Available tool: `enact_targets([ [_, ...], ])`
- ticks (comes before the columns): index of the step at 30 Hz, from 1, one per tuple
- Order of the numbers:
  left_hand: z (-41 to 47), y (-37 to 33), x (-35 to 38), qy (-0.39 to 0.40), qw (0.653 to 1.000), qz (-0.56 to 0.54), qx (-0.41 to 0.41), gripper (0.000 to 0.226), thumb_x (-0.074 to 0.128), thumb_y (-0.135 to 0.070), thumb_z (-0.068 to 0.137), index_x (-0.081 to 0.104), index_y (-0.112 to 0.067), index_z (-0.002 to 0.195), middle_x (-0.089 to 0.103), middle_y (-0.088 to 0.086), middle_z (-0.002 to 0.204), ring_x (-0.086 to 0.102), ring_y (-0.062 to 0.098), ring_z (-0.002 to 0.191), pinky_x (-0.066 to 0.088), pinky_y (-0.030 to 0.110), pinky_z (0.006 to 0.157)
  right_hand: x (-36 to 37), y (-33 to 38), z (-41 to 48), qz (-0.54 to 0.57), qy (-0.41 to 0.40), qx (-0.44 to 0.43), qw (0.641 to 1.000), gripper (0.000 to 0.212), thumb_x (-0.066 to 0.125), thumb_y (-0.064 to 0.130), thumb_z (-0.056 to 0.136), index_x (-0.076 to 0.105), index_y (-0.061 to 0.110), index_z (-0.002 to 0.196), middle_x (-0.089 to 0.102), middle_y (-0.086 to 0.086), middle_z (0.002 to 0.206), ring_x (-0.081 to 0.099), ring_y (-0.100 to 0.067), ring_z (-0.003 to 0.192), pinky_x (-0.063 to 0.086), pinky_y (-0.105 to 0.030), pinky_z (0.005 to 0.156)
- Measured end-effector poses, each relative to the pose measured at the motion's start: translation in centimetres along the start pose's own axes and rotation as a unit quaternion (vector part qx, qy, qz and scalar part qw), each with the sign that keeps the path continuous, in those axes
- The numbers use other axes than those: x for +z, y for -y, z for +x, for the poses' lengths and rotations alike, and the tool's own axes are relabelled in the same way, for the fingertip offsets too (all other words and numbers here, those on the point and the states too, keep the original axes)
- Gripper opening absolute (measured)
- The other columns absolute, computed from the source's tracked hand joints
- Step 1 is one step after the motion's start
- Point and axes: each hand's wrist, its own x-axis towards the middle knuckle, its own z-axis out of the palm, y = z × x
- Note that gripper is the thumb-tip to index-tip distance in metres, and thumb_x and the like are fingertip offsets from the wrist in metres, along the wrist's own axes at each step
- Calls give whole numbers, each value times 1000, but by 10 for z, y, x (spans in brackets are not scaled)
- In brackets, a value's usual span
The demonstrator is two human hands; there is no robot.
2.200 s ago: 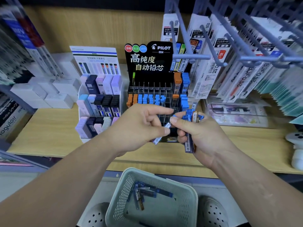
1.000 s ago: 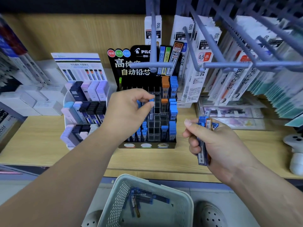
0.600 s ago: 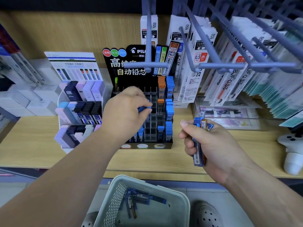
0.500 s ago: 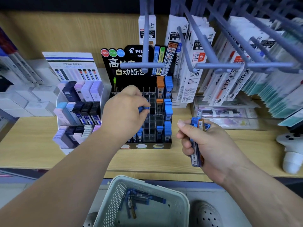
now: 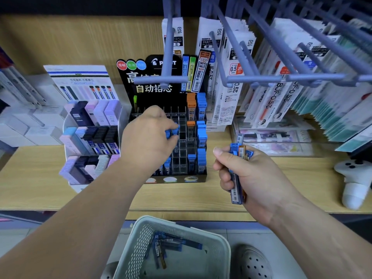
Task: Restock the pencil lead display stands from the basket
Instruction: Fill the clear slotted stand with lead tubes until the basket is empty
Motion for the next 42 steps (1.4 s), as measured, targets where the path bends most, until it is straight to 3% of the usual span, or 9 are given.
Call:
enact_targets([
  [8, -1, -3, -7, -38, 999, 20, 24, 23, 76, -35, 84, 77, -19, 100, 64, 0, 98, 65, 23, 83, 53, 35, 63, 3, 3, -5, 28, 118, 37, 992, 26, 80, 12, 61, 66, 13, 83, 54, -1, 63, 43, -9, 50, 35, -19, 46],
  [12, -11, -33, -24, -14, 987, -155, -41, 12, 71, -31, 88, 75, -24, 79, 63, -10, 75, 53, 1, 67, 42, 23, 64, 10, -1, -5, 15, 123, 32, 992, 34, 81, 12, 58, 66, 10, 88, 52, 2, 58, 43, -9, 48, 35, -20, 45],
  [15, -22, -54, -31, 138, 897, -390, -158, 13, 73, -17, 88, 77, -19, 75, 64, -4, 59, 54, 2, 55, 43, 18, 58, 14, -3, -7, 1, 149, 30, 988, 29, 85, 6, 66, 64, 12, 85, 51, 2, 59, 43, -8, 49, 35, -20, 45],
  [17, -27, -55, -30, 183, 848, -461, -188, 10, 74, -11, 86, 78, -16, 78, 67, -1, 62, 59, 8, 59, 47, 23, 61, 17, -2, -9, -9, 171, 31, 985, 21, 78, 0, 78, 62, 12, 84, 50, 4, 59, 43, -7, 50, 34, -19, 45],
  [21, -31, -52, -31, 192, 822, -484, -229, 8, 79, -12, 82, 78, -16, 75, 69, 3, 65, 61, 12, 62, 48, 30, 63, 21, -3, -10, -16, 186, 38, 982, 16, 68, -2, 88, 61, 12, 84, 52, 3, 60, 43, -7, 51, 34, -18, 45],
  [26, -32, -50, -33, 184, 831, -475, -222, 9, 80, -11, 81, 76, -9, 73, 70, 5, 63, 63, 17, 58, 50, 31, 62, 22, -5, -9, -33, 184, 48, 981, 15, 68, 0, 89, 63, 12, 81, 54, -2, 65, 46, -10, 51, 36, -19, 45],
  [30, -31, -48, -36, 190, 809, -498, -248, 12, 75, -11, 85, 72, -10, 74, 63, 7, 59, 52, 12, 48, 42, 18, 48, 22, -5, -7, -37, 157, 52, 985, 5, 72, 8, 87, 66, 8, 87, 62, -6, 69, 54, -12, 53, 42, -21, 46],
  [35, -22, -39, -36, 135, 775, -536, -308, 11, 67, -15, 92, 68, -12, 81, 68, 3, 69, 49, 12, 49, 35, 23, 44, 19, -2, -6, -34, 113, 57, 991, 46, 79, 23, 69, 71, -1, 108, 67, -5, 70, 57, -11, 54, 45, -20, 46],
  [42, -14, -27, -39, 49, 761, -547, -345, 10, 69, -12, 91, 66, -9, 82, 67, 4, 70, 55, 14, 52, 40, 23, 45, 16, -3, 0, 44, 40, 36, 998, 3, 69, 8, 91, 68, 5, 93, 63, -7, 69, 46, -9, 50, 35, -18, 42],
])
